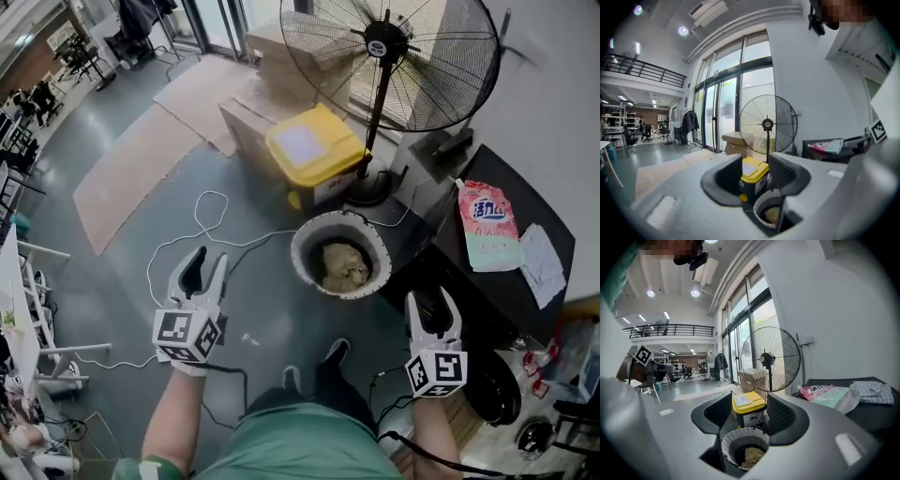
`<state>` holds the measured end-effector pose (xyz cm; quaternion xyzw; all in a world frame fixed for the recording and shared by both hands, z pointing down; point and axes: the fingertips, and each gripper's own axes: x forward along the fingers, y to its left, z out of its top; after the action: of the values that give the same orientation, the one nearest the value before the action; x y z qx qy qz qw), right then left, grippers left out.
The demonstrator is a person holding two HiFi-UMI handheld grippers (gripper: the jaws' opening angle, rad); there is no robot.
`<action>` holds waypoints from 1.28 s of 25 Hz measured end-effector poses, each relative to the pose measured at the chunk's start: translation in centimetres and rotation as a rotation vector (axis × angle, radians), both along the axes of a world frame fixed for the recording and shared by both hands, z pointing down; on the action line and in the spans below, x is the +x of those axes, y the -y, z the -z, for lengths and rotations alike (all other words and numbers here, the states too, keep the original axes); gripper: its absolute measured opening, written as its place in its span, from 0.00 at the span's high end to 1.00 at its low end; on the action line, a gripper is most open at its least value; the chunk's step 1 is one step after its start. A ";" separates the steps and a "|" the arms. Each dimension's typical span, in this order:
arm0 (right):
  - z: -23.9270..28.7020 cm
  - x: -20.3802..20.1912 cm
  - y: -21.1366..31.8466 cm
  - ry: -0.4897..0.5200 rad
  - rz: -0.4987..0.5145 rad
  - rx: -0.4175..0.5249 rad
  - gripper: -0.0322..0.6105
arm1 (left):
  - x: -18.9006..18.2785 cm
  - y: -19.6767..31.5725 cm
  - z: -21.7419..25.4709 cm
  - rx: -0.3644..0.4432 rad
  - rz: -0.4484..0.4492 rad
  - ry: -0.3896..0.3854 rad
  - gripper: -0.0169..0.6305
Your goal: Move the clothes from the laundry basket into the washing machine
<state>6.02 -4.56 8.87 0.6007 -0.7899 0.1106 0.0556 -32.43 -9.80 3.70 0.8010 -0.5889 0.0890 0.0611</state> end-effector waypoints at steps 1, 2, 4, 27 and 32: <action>-0.5 -0.1 1.0 0.003 0.026 -0.007 0.61 | 0.8 0.7 -0.1 -0.001 0.004 0.004 0.71; -1.0 -0.3 1.9 0.003 0.050 -0.013 0.61 | 1.5 1.4 -0.2 -0.002 0.007 0.010 0.71; -2.1 -0.7 3.8 -0.003 0.089 -0.024 0.61 | 2.5 2.7 -0.5 -0.002 0.013 0.023 0.71; -24.7 -4.7 16.2 -0.148 0.207 -0.219 0.61 | 0.4 14.5 -15.3 -0.114 0.015 0.035 0.71; -31.0 -5.7 17.0 -0.157 0.202 -0.219 0.61 | 0.3 15.7 -21.6 -0.099 -0.018 0.026 0.71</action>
<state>0.27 -21.59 39.84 0.5155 -0.8226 0.1426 0.1929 -32.10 -25.49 25.27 0.8011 -0.5772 0.1288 0.0920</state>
